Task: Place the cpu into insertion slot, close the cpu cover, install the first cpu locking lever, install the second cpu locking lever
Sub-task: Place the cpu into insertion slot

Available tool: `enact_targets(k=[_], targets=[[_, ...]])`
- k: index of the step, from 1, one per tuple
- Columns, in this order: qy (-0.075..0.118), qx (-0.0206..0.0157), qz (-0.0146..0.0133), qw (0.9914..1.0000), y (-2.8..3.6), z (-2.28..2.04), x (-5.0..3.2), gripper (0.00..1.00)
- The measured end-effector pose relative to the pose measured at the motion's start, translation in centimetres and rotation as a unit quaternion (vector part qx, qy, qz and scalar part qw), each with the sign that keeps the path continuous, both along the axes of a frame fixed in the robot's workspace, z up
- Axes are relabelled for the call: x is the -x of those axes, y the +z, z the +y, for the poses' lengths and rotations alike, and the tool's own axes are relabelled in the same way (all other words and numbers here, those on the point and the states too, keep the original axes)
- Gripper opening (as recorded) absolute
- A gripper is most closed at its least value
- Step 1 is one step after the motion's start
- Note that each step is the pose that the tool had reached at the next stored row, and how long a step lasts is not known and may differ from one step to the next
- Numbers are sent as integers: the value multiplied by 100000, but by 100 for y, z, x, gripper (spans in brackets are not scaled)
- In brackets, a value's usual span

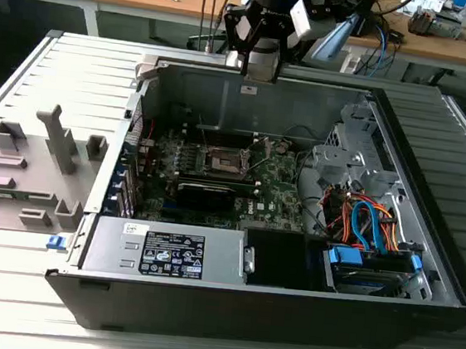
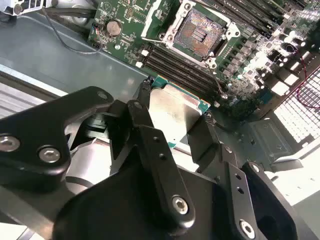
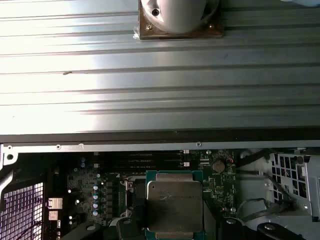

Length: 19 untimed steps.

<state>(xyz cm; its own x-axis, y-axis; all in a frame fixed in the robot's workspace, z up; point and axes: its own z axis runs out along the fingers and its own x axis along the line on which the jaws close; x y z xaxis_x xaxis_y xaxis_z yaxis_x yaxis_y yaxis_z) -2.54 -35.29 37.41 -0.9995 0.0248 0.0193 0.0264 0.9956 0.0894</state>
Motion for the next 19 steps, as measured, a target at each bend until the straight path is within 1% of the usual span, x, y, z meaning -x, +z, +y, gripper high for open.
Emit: enact_targets(k=[7,9,15,17,19], targets=[[1,1,1,100000,-10,0,2,54],[3,5,3,100000,-46,0,5,54],[1,10,3,100000,-53,0,5,54],[3,7,2,100000,-164,-1,5,54],[1,9,4,100000,-166,-1,5,54]])
